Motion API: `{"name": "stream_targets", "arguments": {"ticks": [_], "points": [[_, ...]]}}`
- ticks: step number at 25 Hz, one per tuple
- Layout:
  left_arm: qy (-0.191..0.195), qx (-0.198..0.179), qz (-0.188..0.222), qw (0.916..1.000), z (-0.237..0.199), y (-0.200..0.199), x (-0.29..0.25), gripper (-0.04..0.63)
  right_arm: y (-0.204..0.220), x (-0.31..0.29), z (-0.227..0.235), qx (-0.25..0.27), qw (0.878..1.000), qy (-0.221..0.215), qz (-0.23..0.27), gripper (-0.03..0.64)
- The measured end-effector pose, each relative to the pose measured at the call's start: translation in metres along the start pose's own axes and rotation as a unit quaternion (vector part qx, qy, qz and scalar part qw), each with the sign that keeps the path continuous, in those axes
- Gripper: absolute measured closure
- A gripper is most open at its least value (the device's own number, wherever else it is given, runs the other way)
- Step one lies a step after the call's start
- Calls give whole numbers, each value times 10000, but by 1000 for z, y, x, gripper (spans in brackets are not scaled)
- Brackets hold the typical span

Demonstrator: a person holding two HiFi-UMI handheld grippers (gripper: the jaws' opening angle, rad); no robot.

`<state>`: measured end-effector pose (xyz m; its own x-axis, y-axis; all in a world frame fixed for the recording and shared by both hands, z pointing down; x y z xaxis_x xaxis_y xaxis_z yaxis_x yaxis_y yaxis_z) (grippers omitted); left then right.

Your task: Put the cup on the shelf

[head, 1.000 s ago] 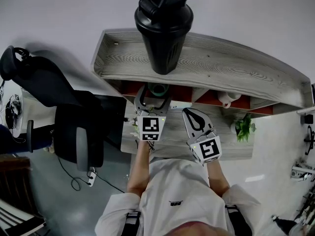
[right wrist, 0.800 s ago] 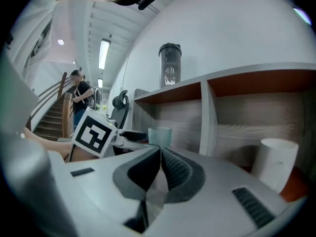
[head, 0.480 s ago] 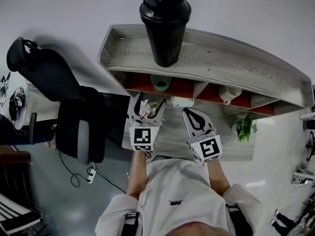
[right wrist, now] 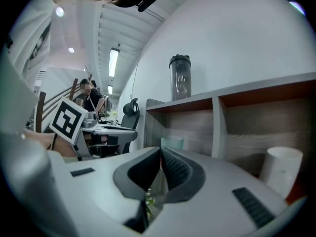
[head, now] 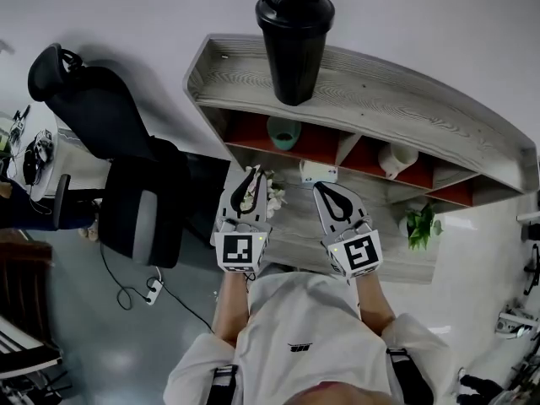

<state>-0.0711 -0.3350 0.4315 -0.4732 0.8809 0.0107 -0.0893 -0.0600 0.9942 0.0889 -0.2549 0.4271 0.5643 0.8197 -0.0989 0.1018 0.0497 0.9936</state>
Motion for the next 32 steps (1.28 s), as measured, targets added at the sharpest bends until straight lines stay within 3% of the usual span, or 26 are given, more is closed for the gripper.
{"name": "stream_targets", "arguments": {"ticks": [5, 14, 32], "points": [[-28, 14, -16, 10000, 2, -1, 20, 558, -4, 4, -6, 86, 9998, -157, 79, 586], [206, 58, -45, 9998, 28, -7, 57, 562, 6, 15, -11, -17, 9996, -223, 170, 588], [53, 123, 111, 9998, 19, -12, 64, 563, 4, 11, -23, 70, 9993, -343, 147, 588]]}}
Point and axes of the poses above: the fingertips, and each gripper's own axes: x backward along the fingers, z to its right, y out of its underside, the point moved 6 cm from there along x, backward along the fingers, and after that the axes turned 15 degrees about -y, right-handed, at the moved point
